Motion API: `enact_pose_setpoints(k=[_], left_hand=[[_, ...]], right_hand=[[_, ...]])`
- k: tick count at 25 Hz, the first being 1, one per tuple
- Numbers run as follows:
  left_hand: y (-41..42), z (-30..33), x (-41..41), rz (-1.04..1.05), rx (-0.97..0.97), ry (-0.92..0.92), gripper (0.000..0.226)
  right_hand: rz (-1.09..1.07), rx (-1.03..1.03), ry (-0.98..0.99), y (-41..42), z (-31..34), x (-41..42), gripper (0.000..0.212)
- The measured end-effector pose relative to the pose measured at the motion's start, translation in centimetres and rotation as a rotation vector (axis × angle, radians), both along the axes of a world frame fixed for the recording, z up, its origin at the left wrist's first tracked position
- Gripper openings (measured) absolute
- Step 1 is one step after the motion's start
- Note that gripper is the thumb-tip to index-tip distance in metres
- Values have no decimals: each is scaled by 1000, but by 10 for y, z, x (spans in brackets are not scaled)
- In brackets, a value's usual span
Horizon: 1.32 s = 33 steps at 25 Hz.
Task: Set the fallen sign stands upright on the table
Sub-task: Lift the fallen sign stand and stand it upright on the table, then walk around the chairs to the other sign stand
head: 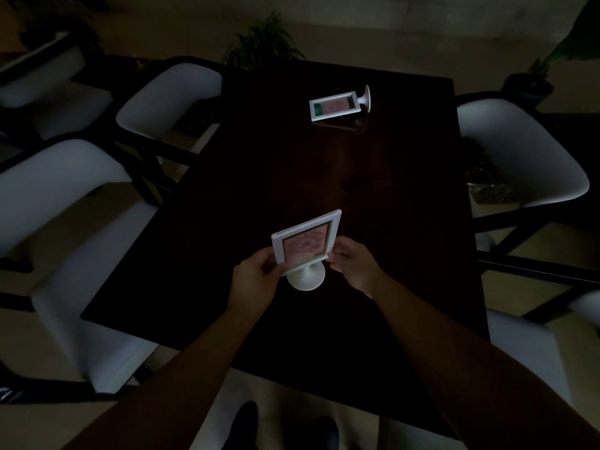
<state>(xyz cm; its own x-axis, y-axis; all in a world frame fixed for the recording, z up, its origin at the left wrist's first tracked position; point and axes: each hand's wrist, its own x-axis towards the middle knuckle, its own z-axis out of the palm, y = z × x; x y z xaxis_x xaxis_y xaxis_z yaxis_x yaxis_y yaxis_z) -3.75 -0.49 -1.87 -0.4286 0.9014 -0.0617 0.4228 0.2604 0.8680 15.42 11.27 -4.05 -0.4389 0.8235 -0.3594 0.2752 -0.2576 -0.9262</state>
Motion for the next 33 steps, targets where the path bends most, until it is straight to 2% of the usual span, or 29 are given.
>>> enact_pose_setpoints(k=[7,13,15,17,19,22,24,27,29,33], left_hand=[[-31,0,26,104,-2,-5,11],[-44,-7,52,180,41,-32,14],[-45,-7,53,173,32,-39,26],[-50,-8,50,140,36,-72,52],[-63,-7,47,162,30,-89,73],[-98,-1,59,208,6,-21,79],[-126,7,78,96,-39,-5,81],[-159,32,115,-273,-118,141,94],[-168,59,149,-456,-83,253,99],[-168,122,247,-650,56,470,105]], right_hand=[[24,33,1,4,4,-13,19],[80,3,36,0,10,-20,25],[99,6,-37,-4,12,-13,42],[86,39,-146,-14,19,6,53],[29,52,-168,-39,33,39,51],[-49,101,-197,-103,63,102,47],[-81,199,-260,-157,87,144,54],[-106,390,-449,-234,122,202,69],[-139,492,-565,-271,143,239,74],[-197,676,-766,-313,178,318,80]])
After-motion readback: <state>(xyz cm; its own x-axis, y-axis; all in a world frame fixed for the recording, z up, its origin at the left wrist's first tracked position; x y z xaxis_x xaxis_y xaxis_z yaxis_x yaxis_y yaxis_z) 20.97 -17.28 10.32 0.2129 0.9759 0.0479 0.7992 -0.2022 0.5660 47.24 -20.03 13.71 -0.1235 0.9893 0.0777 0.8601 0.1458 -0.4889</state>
